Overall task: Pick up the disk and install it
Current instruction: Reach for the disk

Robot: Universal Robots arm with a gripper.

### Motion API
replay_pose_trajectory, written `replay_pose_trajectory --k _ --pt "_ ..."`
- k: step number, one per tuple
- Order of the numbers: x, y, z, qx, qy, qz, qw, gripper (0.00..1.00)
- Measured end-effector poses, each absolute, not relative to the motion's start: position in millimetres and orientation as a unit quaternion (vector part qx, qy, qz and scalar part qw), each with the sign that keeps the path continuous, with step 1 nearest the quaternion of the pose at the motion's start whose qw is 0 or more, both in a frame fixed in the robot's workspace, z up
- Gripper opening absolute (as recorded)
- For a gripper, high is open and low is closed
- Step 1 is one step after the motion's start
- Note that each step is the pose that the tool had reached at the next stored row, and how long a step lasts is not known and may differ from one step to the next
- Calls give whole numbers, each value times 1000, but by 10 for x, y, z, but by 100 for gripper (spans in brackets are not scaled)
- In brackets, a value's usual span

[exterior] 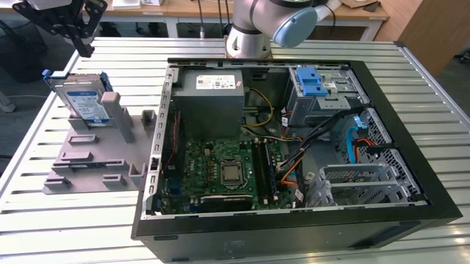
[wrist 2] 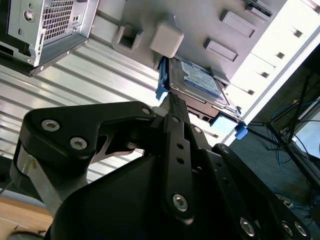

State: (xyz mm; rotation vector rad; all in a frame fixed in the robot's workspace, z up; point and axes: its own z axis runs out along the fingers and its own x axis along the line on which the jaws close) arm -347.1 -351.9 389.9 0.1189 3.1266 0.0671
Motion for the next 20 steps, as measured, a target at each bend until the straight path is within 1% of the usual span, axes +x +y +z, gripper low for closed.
replay_pose_trajectory --k 20 --pt "-3706 -3516 3894 38 999 21 6 11"
